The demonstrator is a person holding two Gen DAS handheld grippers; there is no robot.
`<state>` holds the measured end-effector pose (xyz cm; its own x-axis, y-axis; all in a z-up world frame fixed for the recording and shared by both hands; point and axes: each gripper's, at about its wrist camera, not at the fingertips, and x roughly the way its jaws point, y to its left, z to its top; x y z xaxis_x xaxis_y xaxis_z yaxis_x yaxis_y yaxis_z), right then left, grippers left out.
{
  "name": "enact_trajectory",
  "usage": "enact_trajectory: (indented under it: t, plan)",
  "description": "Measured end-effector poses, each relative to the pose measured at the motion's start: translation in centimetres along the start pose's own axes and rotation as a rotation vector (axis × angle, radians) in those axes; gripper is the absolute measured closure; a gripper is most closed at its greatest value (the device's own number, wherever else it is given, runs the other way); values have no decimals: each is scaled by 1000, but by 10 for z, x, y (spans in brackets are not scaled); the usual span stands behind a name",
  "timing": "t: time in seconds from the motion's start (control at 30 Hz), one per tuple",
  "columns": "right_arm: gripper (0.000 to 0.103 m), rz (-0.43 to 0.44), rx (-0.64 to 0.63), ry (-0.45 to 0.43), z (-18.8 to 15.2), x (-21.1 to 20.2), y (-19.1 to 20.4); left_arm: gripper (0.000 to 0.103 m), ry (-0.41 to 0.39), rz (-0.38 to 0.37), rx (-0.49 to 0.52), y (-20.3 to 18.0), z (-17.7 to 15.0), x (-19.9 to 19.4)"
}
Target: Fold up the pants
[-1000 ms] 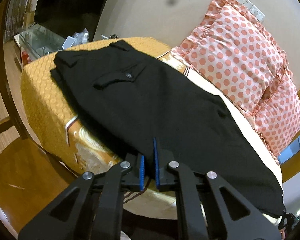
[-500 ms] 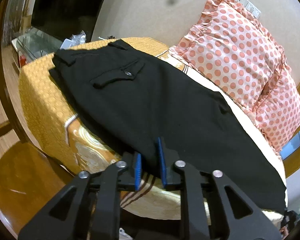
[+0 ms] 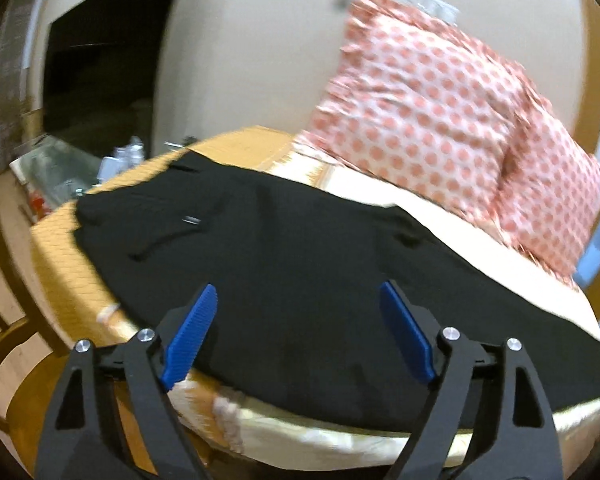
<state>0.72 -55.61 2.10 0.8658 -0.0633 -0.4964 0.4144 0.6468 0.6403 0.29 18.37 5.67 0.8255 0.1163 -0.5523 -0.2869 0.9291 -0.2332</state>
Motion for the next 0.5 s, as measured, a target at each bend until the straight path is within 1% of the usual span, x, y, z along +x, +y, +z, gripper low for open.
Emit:
enact_trajectory:
  t: [0.03,0.07,0.13,0.2,0.23,0.27,0.3,0.33,0.4,0.43,0.47,0.5]
  plan:
    - [55,13,-11,8,-5,-5,2,18,10,-9,13,-4,-2,5]
    - [60,37,-15,23,-11,-8,3,17,21,-15,25,-7,-5,9]
    - [66,114,-9,53,-24,-9,3,17,47,-26,44,-11,-10,18]
    - [69,119,-29,40,-28,-13,4,15,75,-39,39,-8,-15,25]
    - [73,114,-17,26,-26,-13,1,14,91,-47,27,-6,-17,29]
    - [75,118,21,19,-23,-13,-5,14,90,-58,21,-4,-19,31]
    - [86,121,44,17,-21,-10,-7,12,78,-66,24,-3,-21,29]
    - [92,116,72,15,-18,-5,-10,11,74,-73,30,-4,-22,28]
    - [96,100,76,8,-11,-1,-6,10,66,-81,48,-3,-25,27]
    - [96,100,62,0,-12,0,2,9,62,-82,57,-4,-26,27]
    - [96,97,27,-11,-12,1,15,8,59,-83,66,-5,-27,27]
    - [96,87,-50,-31,-10,-4,37,7,55,-86,72,-6,-27,27]
